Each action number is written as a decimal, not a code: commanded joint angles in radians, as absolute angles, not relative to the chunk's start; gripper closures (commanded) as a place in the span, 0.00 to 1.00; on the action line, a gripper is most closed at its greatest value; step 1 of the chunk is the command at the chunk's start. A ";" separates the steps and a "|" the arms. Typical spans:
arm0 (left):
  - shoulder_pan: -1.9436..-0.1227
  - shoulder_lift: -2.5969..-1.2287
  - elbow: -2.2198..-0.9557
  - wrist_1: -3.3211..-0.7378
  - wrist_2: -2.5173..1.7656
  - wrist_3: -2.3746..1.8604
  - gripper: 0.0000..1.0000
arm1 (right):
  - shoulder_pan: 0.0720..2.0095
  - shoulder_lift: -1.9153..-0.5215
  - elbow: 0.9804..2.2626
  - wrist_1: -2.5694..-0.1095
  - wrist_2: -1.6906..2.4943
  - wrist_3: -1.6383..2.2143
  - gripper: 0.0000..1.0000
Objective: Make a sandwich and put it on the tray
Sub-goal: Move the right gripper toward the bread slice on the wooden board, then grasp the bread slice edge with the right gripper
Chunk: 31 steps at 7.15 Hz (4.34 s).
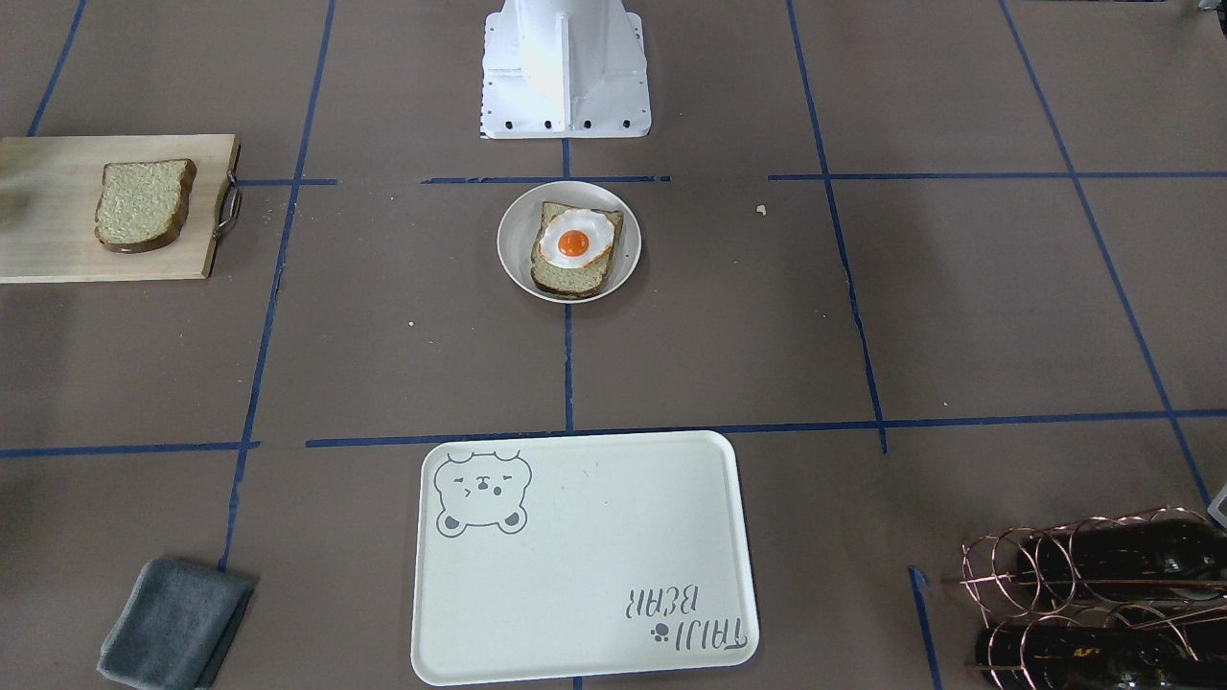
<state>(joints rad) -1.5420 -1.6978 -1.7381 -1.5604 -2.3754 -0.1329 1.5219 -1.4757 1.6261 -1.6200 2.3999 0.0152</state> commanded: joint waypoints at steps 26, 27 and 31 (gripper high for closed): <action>-1.189 -1.776 -1.922 -1.738 -2.370 -0.758 0.00 | 0.703 -2.091 1.801 -0.555 2.082 1.068 0.34; -1.190 -1.775 -1.921 -1.738 -2.370 -0.756 0.00 | 0.703 -2.088 1.799 -0.555 2.082 1.068 0.40; -1.192 -1.772 -1.921 -1.738 -2.368 -0.756 0.00 | 0.704 -2.088 1.804 -0.554 2.083 1.068 1.00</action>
